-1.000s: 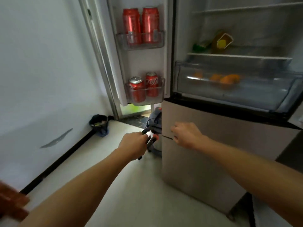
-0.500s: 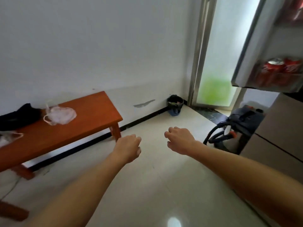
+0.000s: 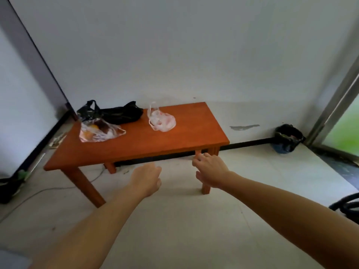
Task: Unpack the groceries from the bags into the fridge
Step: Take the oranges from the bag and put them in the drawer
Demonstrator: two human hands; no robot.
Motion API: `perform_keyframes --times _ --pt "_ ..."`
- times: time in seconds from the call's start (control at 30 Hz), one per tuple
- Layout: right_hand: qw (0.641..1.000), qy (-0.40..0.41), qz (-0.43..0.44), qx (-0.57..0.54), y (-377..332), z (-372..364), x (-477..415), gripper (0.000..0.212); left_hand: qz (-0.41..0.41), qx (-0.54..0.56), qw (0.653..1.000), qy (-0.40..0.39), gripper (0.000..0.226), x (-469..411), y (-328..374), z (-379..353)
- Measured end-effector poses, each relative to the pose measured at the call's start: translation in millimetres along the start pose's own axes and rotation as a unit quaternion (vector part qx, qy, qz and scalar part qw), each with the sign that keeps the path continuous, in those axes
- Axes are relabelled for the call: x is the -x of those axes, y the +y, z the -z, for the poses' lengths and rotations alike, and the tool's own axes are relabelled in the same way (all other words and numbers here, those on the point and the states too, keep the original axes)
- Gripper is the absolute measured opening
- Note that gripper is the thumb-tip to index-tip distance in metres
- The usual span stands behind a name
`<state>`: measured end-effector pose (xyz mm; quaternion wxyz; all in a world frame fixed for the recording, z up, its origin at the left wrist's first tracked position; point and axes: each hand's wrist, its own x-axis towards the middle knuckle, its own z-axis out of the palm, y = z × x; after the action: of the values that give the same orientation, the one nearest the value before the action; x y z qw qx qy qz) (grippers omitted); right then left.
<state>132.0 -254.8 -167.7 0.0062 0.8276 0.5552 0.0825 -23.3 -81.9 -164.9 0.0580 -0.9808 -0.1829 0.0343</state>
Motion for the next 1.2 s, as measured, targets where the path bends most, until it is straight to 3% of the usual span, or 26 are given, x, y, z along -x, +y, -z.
perform_keyframes --times 0.43,0.67,1.0,1.2 --pt "0.997 -0.027 0.075 -0.02 -27 -42 -249 0.027 0.094 0.016 0.995 -0.011 0.023 -110 -171 -17" --pt "0.991 -0.046 0.123 -0.028 -77 -53 -362 0.027 0.142 0.036 0.989 -0.012 0.017 -133 -281 -42" --pt "0.994 -0.077 0.075 -0.033 -179 -87 -518 0.035 0.112 0.022 0.993 -0.007 0.019 -186 -473 -79" --pt "0.99 -0.095 0.07 -0.071 -223 -113 -581 0.038 0.083 0.016 0.996 -0.012 0.033 -231 -564 -92"
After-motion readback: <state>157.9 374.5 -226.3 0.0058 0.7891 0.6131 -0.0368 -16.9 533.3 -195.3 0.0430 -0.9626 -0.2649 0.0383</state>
